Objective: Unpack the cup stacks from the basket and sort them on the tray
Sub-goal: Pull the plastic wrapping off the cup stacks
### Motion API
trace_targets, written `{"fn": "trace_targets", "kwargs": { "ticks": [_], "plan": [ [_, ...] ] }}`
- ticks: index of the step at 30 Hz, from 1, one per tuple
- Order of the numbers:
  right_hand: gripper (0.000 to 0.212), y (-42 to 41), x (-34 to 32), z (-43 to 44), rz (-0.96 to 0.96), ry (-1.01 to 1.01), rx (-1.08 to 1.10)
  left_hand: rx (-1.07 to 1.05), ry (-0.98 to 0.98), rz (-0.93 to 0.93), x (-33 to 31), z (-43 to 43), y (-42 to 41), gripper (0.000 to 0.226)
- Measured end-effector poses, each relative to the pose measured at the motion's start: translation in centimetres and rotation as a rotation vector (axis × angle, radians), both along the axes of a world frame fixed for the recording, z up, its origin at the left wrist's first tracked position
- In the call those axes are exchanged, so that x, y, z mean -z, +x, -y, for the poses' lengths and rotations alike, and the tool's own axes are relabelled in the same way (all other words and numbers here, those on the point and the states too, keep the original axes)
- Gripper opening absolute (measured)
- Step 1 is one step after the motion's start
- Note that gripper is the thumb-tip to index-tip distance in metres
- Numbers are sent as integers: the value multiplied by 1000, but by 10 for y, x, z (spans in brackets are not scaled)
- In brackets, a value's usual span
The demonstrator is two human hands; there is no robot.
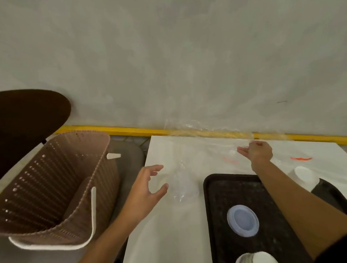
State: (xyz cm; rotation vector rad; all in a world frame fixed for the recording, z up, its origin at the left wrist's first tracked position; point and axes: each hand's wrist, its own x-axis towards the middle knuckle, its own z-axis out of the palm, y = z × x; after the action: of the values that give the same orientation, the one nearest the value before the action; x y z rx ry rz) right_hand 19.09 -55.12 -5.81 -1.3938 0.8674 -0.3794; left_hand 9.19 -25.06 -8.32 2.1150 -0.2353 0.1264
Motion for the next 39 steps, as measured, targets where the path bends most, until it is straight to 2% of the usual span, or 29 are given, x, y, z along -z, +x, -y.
{"fn": "trace_targets", "kwargs": {
  "ticks": [5,8,11,15,23,26,28,31,35,39],
  "plan": [
    [28,12,17,4,-131,-96,-37,-21,-38,-88,18,0,-2,42],
    [35,12,21,9,-113,-111,-80,-26,-45,-113,22,-1,-4,42],
    [42,10,17,10,-152,-135,-24,-31,-65,-142,21,0,-5,42],
    [43,-2,9,5,-213,-267,-39,-36,-67,-220,17,7,-5,56],
    [36,-41,3,-17,-194,-324,-203,46,220,-286,12,34,-4,95],
    [35,-55,0,-23,-196,-335,-254,67,345,-289,16,46,3,98],
    [35,-65,-3,-25,-203,-332,-289,55,391,-279,19,52,7,91],
    [33,-80,-9,-29,-201,-265,-373,-10,353,-262,21,56,6,81],
    [31,-100,-21,-39,-208,-216,-515,-59,227,-286,19,50,-11,79],
    [28,-124,-36,-55,-208,-199,-619,-95,1,-319,6,37,-40,70]
  ]
}}
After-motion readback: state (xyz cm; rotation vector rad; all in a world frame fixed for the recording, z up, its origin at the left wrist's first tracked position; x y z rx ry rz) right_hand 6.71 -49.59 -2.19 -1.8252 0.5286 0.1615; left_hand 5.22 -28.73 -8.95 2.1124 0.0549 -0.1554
